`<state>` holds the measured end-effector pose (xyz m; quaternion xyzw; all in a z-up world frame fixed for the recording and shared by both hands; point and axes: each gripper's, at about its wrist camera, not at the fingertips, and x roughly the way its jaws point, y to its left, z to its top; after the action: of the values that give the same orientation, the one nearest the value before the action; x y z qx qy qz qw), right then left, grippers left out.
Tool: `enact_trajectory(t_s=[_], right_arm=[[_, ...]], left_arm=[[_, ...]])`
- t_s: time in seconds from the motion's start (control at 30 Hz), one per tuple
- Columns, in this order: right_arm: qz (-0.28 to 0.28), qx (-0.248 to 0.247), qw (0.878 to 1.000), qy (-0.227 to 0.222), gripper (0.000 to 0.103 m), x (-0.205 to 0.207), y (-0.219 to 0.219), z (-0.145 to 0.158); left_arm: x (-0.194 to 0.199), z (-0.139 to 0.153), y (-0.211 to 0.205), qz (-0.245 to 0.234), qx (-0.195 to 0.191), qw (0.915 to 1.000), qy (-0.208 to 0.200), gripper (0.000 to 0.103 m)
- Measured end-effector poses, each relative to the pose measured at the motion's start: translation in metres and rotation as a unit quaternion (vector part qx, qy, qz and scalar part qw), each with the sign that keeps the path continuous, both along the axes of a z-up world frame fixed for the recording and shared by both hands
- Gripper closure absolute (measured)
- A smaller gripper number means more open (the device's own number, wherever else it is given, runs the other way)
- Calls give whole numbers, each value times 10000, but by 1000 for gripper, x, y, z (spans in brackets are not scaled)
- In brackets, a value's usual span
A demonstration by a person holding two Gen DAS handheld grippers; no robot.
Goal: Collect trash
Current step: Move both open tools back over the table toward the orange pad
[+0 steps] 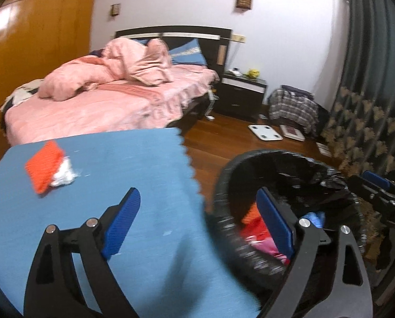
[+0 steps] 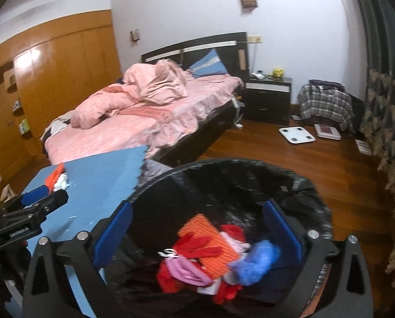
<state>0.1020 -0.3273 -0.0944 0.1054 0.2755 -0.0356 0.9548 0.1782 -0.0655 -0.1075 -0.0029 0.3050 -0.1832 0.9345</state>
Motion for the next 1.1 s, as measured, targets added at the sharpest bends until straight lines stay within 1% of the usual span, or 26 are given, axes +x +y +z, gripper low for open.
enact_trajectory(t_s=[0.2,0.53,0.73,0.87,1.1], right_arm=[[471,-15,9989,27,6,21,48,0],[1183,-92,9929,45,6,59,133,0],[1502,-136,9885,92,6,84,178,-4],[1666,-236,9856,160,6,106,204,-11],[1667,-363,9841,489,6,151,234,-35]], left_arm=[[3,-5,57,569,46,9984,22,16],[12,-15,141,1374,347,9899,82,16],[21,-27,176,1689,510,9841,212,16],[30,-34,196,1886,512,9802,327,16],[52,-41,216,2132,436,9750,440,16]])
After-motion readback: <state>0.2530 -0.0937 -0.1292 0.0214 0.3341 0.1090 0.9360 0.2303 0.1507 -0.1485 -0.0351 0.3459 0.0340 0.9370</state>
